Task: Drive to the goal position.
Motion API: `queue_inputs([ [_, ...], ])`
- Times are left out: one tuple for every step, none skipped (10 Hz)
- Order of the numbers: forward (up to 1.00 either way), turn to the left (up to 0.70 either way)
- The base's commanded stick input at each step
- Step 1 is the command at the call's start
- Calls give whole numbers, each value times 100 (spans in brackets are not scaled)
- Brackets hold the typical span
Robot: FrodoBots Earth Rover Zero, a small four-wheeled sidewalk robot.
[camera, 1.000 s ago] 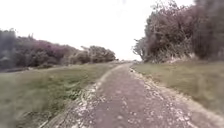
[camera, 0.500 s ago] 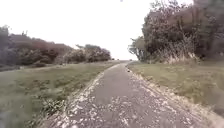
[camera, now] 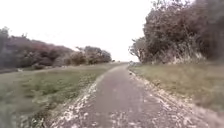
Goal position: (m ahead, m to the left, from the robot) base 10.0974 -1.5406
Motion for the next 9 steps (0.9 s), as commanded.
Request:
queue_inputs([
  [100,-1],
  [100,-1],
  [100,-1],
  [100,-1],
  [100,-4],
  [100,-41],
  [100,-41],
  [100,-16],
  [100,2],
])
